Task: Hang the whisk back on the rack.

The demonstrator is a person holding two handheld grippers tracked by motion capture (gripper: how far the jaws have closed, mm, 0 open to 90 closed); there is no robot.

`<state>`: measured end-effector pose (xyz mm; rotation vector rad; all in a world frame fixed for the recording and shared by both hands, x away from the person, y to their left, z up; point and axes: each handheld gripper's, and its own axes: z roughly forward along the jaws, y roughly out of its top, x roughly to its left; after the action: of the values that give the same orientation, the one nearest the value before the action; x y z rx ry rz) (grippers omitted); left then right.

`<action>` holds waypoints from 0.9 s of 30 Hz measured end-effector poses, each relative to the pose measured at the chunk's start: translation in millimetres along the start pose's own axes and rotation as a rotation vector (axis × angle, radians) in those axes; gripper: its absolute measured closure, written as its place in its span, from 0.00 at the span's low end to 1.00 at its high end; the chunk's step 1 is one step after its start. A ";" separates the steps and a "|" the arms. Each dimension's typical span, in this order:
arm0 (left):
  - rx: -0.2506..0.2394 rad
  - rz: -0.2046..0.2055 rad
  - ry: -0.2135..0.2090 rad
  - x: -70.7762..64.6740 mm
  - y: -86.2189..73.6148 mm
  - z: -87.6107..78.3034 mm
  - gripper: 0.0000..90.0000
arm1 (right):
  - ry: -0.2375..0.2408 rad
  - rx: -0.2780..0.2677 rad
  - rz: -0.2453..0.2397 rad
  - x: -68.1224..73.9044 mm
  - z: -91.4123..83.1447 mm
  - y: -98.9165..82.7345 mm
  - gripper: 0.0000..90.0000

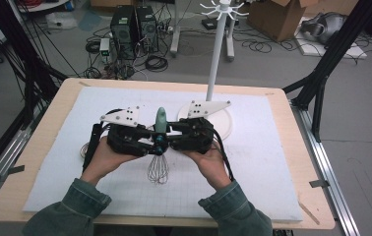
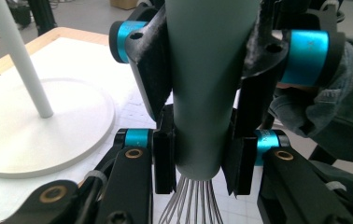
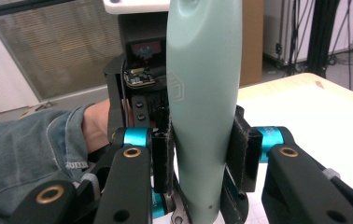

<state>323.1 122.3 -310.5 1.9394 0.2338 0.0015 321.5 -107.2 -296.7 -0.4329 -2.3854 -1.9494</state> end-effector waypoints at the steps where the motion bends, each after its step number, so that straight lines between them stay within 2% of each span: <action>1: 0.003 0.003 0.021 -0.5 0.0 -0.8 0.73 | -0.014 0.003 0.003 0.6 -0.9 0.4 0.74; 2: 0.005 -0.001 0.034 -0.8 -0.3 -2.2 0.67 | -0.025 0.001 0.003 1.0 -2.1 1.0 0.74; 6: 0.005 -0.008 0.058 -1.1 -4.6 -10.3 0.61 | -0.077 0.008 0.002 1.0 -9.3 5.2 0.74; 13: 0.000 -0.034 0.149 -2.1 -20.7 -29.8 0.49 | -0.161 0.027 0.013 -5.3 -25.0 9.8 0.74; 22: -0.006 -0.054 0.234 -5.2 -39.5 -55.3 0.42 | -0.240 0.039 0.020 -16.0 -48.3 23.7 0.74; 27: -0.016 -0.083 0.277 -5.4 -52.3 -65.4 0.38 | -0.294 0.041 0.027 -23.8 -61.5 35.9 0.74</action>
<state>302.1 200.1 -333.6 1.9096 0.4959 0.2174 343.4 -164.8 -253.8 -0.7964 -2.5654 -1.9404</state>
